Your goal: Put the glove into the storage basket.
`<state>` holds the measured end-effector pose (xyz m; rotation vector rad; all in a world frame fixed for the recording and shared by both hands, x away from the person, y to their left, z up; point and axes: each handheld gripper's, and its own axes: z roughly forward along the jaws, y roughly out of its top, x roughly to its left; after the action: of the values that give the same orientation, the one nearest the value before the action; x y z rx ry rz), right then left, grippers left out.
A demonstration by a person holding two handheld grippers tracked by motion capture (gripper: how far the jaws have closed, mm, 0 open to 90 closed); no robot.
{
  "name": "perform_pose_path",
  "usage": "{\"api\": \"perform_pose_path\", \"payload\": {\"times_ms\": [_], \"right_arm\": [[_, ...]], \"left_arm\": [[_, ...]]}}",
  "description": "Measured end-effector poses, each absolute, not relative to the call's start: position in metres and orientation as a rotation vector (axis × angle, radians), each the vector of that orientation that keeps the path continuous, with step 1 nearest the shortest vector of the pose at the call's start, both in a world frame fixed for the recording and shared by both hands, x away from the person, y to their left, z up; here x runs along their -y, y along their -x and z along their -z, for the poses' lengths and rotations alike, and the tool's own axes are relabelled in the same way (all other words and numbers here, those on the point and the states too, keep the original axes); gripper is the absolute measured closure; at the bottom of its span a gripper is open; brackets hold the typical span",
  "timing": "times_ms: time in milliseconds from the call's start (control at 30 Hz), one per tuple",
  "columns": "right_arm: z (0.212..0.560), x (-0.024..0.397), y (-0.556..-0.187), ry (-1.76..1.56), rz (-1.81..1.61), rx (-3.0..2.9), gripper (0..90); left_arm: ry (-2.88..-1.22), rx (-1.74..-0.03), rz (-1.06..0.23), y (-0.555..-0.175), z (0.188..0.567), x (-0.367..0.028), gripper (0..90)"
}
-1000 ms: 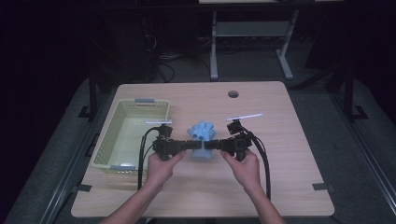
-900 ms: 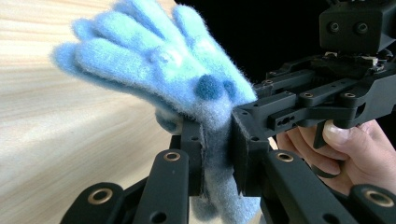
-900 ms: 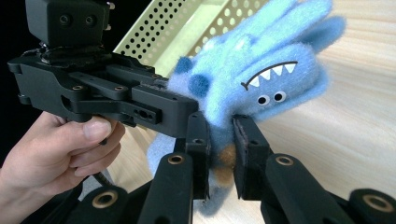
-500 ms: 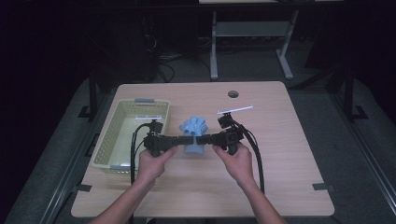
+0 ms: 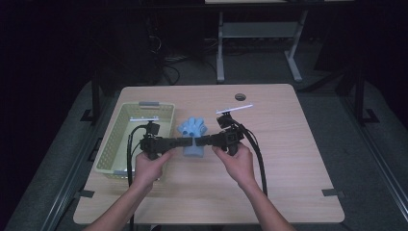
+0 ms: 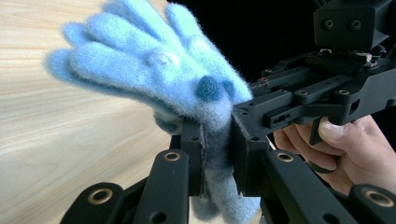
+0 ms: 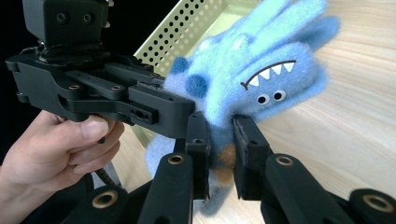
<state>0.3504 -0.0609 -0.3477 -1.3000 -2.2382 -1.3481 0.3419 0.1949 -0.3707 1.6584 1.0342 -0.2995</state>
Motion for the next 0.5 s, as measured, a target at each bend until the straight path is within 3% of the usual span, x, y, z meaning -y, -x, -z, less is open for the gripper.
{"api": "perform_pose_path", "payload": {"times_ms": [500], "right_arm": [[0.341,0.036,-0.363,1.245,1.340,2.273,78.4]], "left_arm": [[-1.636,-1.051,0.273,-0.345,0.365,-0.220,76.4]]}}
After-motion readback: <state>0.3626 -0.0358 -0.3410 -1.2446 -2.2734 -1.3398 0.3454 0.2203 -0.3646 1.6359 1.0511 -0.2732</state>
